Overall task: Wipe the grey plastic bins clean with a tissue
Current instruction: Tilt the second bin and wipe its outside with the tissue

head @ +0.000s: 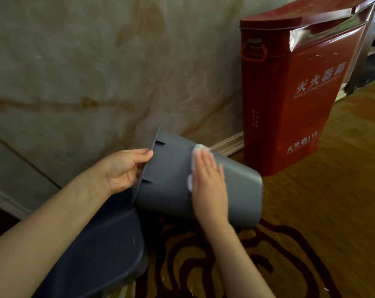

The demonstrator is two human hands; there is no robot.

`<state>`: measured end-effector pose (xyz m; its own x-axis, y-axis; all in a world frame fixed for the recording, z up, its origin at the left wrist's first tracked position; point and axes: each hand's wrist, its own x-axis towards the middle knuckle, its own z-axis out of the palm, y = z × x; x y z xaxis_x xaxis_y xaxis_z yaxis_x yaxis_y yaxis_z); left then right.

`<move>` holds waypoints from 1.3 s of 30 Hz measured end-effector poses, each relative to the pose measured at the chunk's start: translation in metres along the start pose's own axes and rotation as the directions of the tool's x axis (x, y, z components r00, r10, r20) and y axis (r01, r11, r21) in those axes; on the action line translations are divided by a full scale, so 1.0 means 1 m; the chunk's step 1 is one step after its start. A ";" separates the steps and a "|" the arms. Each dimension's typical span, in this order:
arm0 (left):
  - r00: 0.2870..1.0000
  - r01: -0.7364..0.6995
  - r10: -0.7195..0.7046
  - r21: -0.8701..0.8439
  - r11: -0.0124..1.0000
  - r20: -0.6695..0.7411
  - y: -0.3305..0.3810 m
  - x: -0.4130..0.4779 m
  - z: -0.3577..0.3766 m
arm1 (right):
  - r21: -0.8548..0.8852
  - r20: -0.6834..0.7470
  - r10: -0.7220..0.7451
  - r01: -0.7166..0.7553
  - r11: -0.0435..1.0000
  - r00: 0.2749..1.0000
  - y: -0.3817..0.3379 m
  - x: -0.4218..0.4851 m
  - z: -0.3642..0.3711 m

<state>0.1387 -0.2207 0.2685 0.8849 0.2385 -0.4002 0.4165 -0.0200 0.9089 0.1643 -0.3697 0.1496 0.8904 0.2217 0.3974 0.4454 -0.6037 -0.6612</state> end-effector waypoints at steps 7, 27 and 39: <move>0.995 -0.043 0.045 0.017 0.999 -0.089 0.002 0.002 0.010 | -0.030 -0.046 0.328 -0.330 0.944 0.943 0.083 0.007 -0.023; 0.977 0.027 -0.012 0.067 0.997 -0.213 0.029 0.030 0.035 | -0.021 -0.244 0.034 -0.040 0.999 0.969 0.050 -0.066 0.039; 0.971 0.044 -0.015 0.116 0.992 -0.240 0.034 0.036 0.033 | 0.299 -0.359 0.626 -0.550 0.780 0.692 0.163 -0.050 -0.002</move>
<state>0.1915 -0.2453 0.2807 0.8024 0.4647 -0.3744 0.4768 -0.1218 0.8705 0.1919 -0.4812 0.0233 0.8619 -0.4992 0.0893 -0.1148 -0.3635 -0.9245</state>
